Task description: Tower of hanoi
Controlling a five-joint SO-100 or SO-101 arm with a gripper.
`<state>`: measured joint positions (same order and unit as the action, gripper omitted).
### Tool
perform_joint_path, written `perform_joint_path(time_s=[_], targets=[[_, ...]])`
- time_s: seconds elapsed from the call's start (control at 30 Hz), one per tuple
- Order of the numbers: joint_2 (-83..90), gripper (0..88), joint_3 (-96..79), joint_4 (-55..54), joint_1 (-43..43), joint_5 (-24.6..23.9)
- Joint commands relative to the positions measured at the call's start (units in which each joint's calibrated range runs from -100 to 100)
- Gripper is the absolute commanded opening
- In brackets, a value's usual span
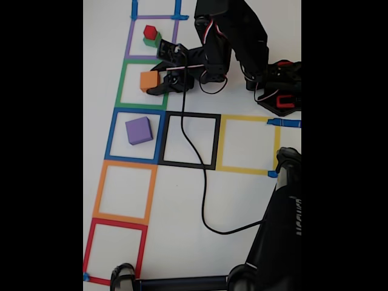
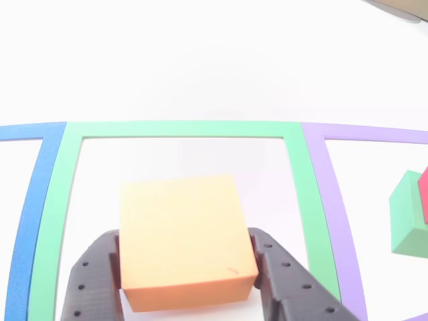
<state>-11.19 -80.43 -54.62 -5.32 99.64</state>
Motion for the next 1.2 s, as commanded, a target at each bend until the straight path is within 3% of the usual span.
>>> perform_joint_path(time_s=[0.0,0.23,0.37,0.8,1.17], targets=[[17.93,6.1,-0.38,15.51,1.3,0.36],[47.0,5.9,4.16,53.24,1.49,0.36],[55.23,5.3,10.52,68.54,3.12,0.36],[66.29,4.4,42.62,112.1,10.98,0.36],[65.08,3.6,72.43,138.66,20.67,0.36]])
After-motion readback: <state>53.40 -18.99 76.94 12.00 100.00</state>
